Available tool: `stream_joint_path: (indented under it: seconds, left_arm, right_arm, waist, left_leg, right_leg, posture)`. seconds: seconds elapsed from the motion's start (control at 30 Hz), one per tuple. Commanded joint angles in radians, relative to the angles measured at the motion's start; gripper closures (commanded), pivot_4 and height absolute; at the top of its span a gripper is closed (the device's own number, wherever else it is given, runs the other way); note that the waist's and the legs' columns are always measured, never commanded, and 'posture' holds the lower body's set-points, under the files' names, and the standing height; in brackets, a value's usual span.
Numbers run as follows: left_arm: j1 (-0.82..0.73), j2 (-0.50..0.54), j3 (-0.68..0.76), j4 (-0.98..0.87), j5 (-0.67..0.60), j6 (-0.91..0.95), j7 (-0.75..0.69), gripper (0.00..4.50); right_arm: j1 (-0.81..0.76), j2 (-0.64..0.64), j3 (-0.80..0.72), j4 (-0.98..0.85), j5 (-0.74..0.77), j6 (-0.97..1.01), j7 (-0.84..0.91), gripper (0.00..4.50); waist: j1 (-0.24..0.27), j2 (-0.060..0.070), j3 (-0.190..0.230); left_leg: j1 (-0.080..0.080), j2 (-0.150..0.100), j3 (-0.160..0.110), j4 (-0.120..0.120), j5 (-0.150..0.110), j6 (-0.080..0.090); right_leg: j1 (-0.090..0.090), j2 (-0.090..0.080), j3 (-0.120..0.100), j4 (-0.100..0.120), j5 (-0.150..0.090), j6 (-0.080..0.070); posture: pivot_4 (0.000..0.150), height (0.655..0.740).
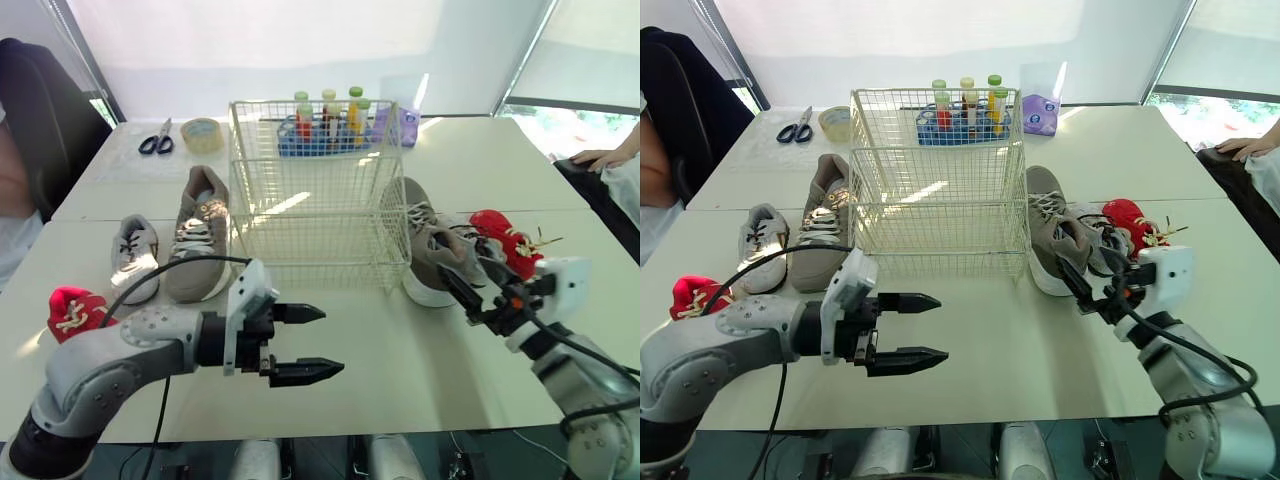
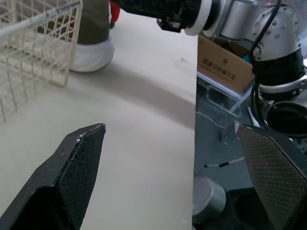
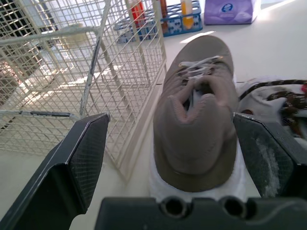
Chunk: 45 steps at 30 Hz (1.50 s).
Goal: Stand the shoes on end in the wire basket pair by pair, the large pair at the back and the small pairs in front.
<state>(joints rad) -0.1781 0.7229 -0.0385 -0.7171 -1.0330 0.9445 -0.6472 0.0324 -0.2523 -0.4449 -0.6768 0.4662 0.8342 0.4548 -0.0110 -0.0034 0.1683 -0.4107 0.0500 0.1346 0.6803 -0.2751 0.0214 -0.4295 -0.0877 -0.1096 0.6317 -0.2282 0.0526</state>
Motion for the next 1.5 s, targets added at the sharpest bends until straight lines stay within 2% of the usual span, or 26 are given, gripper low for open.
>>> stream_joint_path:
  seconds: [0.03,0.27,0.37,0.47,0.67,0.73,0.77,1.0,1.13,1.2,1.27,1.4,1.5]
  left_arm:
    - [0.041,-0.031,-0.02,-0.042,0.027,-0.034,0.035,0.0]
    - [0.097,-0.082,-0.028,-0.037,0.037,-0.044,0.079,0.0]
    - [0.101,-0.081,-0.026,-0.031,0.046,-0.048,0.079,0.0]
    - [0.101,-0.081,-0.03,-0.024,0.058,-0.052,0.078,0.0]
    - [0.094,-0.078,-0.034,-0.009,0.087,-0.06,0.071,0.0]
    - [0.089,-0.079,-0.033,-0.003,0.095,-0.062,0.071,0.0]
    - [0.088,-0.08,-0.031,0.0,0.098,-0.063,0.069,0.0]
    - [0.085,-0.061,-0.006,0.02,0.066,-0.044,0.023,0.0]
    - [0.075,-0.032,0.024,0.04,0.01,-0.016,-0.014,0.0]
    - [0.065,-0.015,0.043,0.051,-0.015,-0.006,-0.029,0.0]
    - [0.051,-0.006,0.061,0.066,-0.041,0.003,-0.036,0.0]
    - [-0.007,0.011,0.115,0.091,-0.14,0.039,-0.028,0.0]
    - [-0.034,0.06,0.201,0.106,-0.317,0.074,-0.004,0.0]
  right_arm:
    - [-0.022,-0.002,0.054,0.096,-0.071,-0.127,-0.05,0.09]
    - [-0.079,0.005,0.145,0.251,-0.118,-0.258,-0.094,0.09]
    - [-0.102,0.036,0.138,0.29,-0.09,-0.287,-0.125,0.09]
    - [-0.122,0.031,0.149,0.328,-0.1,-0.308,-0.136,0.82]
    - [-0.091,-0.008,0.205,0.349,-0.157,-0.338,-0.144,3.53]
    - [-0.087,-0.011,0.206,0.342,-0.157,-0.343,-0.151,4.15]
    - [-0.088,-0.009,0.202,0.337,-0.151,-0.343,-0.156,4.27]
    - [-0.219,-0.051,0.046,0.219,-0.024,-0.344,-0.208,4.27]
    - [-0.349,-0.217,-0.078,0.115,0.163,-0.197,-0.191,4.27]
    - [-0.391,-0.32,-0.129,0.108,0.213,-0.142,-0.177,4.27]
    - [-0.438,-0.416,-0.173,0.141,0.238,-0.118,-0.159,4.27]
    - [-0.632,-0.652,-0.167,0.348,0.242,-0.18,0.014,4.27]
    - [-0.795,-0.763,-0.092,0.483,0.274,-0.208,0.18,4.27]
  waist:
    - [-0.001,0.0,0.0]
    - [-0.001,0.0,0.0]
    - [-0.002,0.0,0.0]
    - [-0.003,0.001,0.0]
    - [-0.003,0.0,0.0]
    - [-0.003,0.0,0.0]
    - [-0.002,0.0,0.0]
    - [-0.002,0.005,0.004]
    - [0.001,0.014,0.009]
    - [0.003,0.014,0.009]
    - [0.003,0.013,0.009]
    - [0.0,0.013,0.011]
    - [-0.005,0.013,0.012]
  left_leg:
    - [0.0,0.0,0.0,0.0,0.0,0.0]
    - [0.0,0.001,0.0,0.0,0.0,0.0]
    - [0.0,0.001,0.0,0.0,0.0,0.0]
    - [0.0,0.001,0.0,0.0,0.0,0.0]
    - [0.0,0.001,0.0,0.0,-0.002,-0.002]
    - [0.0,0.001,0.0,0.0,-0.002,-0.002]
    - [0.0,0.001,0.0,0.0,-0.002,-0.002]
    - [-0.003,0.001,0.0,0.0,-0.002,-0.002]
    - [-0.015,0.0,0.001,0.001,0.0,0.002]
    - [-0.016,-0.001,0.001,0.001,0.0,0.002]
    - [-0.015,-0.001,-0.001,-0.001,0.0,0.002]
    - [-0.015,-0.001,0.0,-0.001,0.0,0.003]
    - [-0.015,-0.001,0.0,0.001,-0.001,0.004]
  right_leg:
    - [0.0,0.0,0.0,0.0,0.0,0.0]
    - [-0.001,0.0,0.0,0.0,0.0,0.0]
    - [0.0,0.0,0.0,-0.001,0.0,0.0]
    - [-0.001,0.0,0.0,-0.001,0.0,0.0]
    - [0.0,0.0,0.001,-0.001,0.0,0.0]
    - [0.0,-0.001,0.0,-0.001,0.0,0.0]
    - [0.0,-0.001,0.0,-0.002,0.0,0.0]
    - [-0.003,-0.002,0.001,-0.002,0.0,-0.001]
    - [-0.013,-0.001,0.001,0.0,0.001,-0.001]
    - [-0.014,-0.001,0.0,0.0,0.002,0.002]
    - [-0.014,0.0,-0.001,-0.001,0.002,0.004]
    - [-0.014,0.0,-0.001,-0.002,0.001,0.003]
    - [-0.013,0.0,-0.001,-0.002,0.001,0.002]
  posture:
    - [0.15,0.74]
    - [0.15,0.74]
    - [0.15,0.74]
    - [0.15,0.74]
    - [0.15,0.74]
    - [0.15,0.74]
    - [0.15,0.74]
    - [0.15,0.74]
    - [0.15,0.74]
    - [0.15,0.74]
    - [0.15,0.74]
    - [0.15,0.74]
    - [0.15,0.74]
